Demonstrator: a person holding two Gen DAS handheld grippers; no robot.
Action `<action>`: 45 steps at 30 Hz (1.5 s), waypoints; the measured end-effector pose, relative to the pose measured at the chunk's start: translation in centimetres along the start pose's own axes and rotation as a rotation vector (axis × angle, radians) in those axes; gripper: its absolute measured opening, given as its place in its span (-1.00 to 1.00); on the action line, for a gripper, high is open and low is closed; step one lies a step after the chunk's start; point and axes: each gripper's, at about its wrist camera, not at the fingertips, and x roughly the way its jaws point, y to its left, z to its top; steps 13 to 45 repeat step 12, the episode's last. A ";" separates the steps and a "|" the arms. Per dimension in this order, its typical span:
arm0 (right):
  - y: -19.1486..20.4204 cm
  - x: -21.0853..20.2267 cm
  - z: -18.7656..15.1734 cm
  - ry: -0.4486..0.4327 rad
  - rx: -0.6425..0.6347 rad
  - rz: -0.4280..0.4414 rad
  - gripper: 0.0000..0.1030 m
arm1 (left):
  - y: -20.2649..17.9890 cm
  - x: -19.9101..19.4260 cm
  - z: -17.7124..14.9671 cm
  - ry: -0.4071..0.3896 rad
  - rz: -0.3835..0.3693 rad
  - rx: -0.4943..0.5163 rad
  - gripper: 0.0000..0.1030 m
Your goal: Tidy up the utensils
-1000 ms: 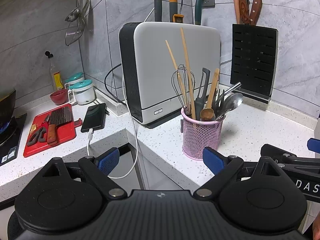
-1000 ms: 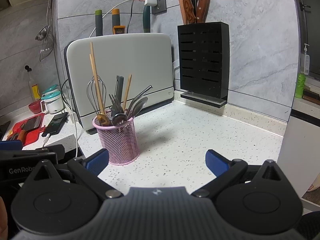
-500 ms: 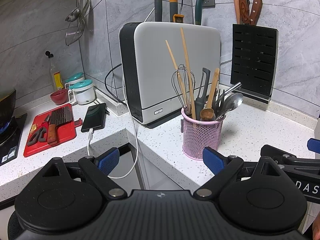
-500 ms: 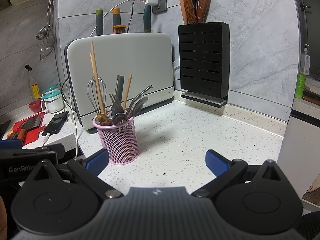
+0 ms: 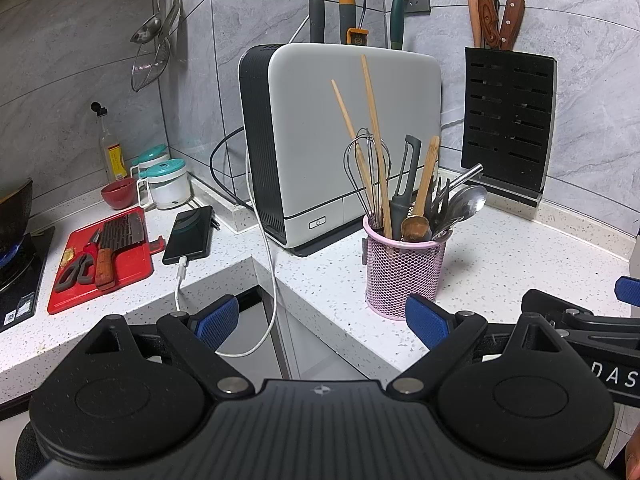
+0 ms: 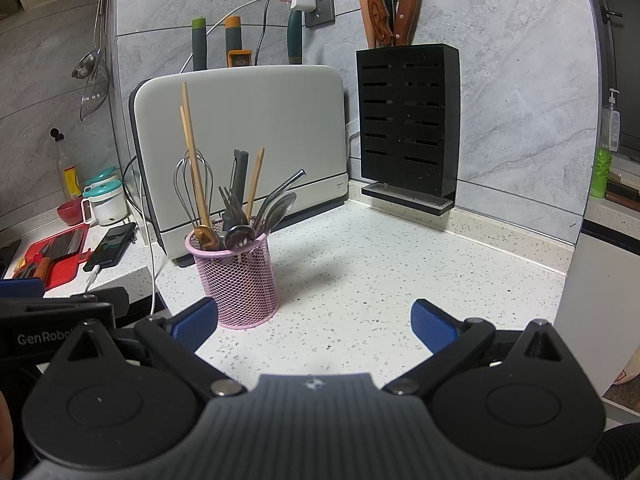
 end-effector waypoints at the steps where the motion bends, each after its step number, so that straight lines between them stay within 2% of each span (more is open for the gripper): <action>1: 0.0 0.0 0.0 0.000 0.000 0.000 0.94 | 0.0 0.0 0.0 0.000 0.000 0.000 1.00; 45: 0.0 0.0 0.0 0.000 0.000 0.000 0.94 | 0.2 -0.2 0.0 -0.007 0.000 0.001 1.00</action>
